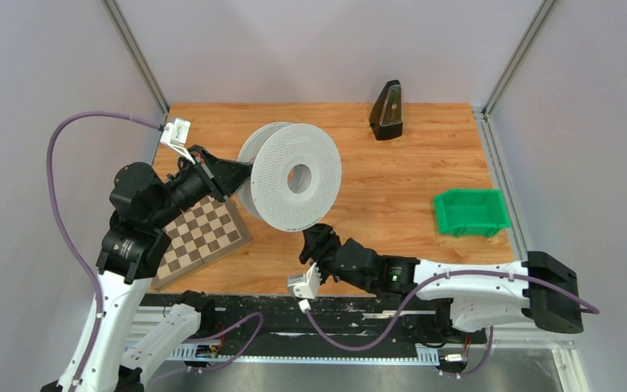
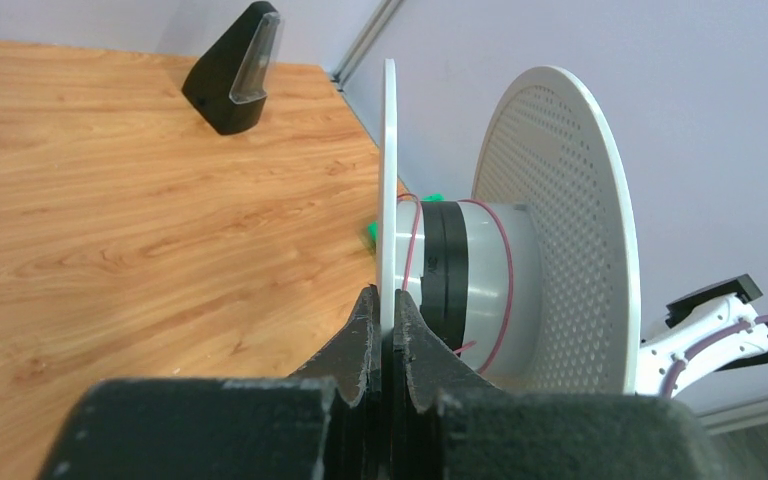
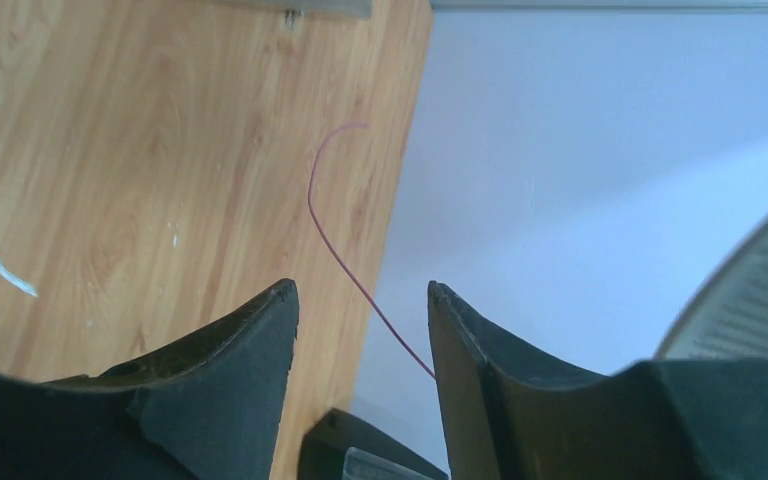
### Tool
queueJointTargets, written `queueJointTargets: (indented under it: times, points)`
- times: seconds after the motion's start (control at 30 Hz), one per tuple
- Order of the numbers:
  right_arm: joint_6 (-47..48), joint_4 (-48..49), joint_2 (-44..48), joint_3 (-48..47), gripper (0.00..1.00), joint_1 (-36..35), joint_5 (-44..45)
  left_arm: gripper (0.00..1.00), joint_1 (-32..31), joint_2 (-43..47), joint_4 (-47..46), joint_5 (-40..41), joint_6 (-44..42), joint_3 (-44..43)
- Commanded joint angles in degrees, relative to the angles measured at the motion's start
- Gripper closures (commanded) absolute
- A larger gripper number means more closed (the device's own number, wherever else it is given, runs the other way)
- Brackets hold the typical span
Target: Wrap the cables
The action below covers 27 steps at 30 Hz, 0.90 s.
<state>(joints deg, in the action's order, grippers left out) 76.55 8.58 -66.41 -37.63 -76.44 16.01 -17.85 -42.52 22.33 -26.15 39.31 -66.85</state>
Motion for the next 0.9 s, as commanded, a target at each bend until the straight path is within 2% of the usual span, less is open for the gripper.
queueJointTargets:
  times: [0.0,0.53,0.6,0.67,0.7,0.73,0.87]
  points:
    - [6.9,-1.1,-4.8,-5.1,0.48,-0.2,10.1,1.00,0.3,0.2,-2.3,-1.3,1.7,-4.3]
    - [5.3,-0.6,-11.5,-7.0,0.48,1.8,15.5,1.00,0.3,0.2,-2.2,-1.5,2.0,-3.2]
    - [4.2,-0.8,-11.7,-7.0,0.56,1.8,15.9,1.00,0.3,0.2,-2.3,-1.5,2.0,-2.9]
    - [2.1,-0.8,-11.1,-7.1,0.86,1.5,14.9,1.00,0.3,0.2,-2.4,-1.3,1.9,-2.7]
    - [0.5,-0.8,-10.3,-7.1,0.96,1.1,14.1,1.00,0.3,0.2,-2.4,-1.1,1.8,-2.7]
    - [-1.8,-0.8,-9.4,-7.1,1.00,0.5,12.9,1.00,0.3,0.2,-2.4,-1.0,1.4,-2.4]
    - [-12.9,-0.4,-4.2,-7.1,1.00,-1.6,6.2,1.00,0.3,-0.1,-3.1,1.2,-0.3,-0.3]
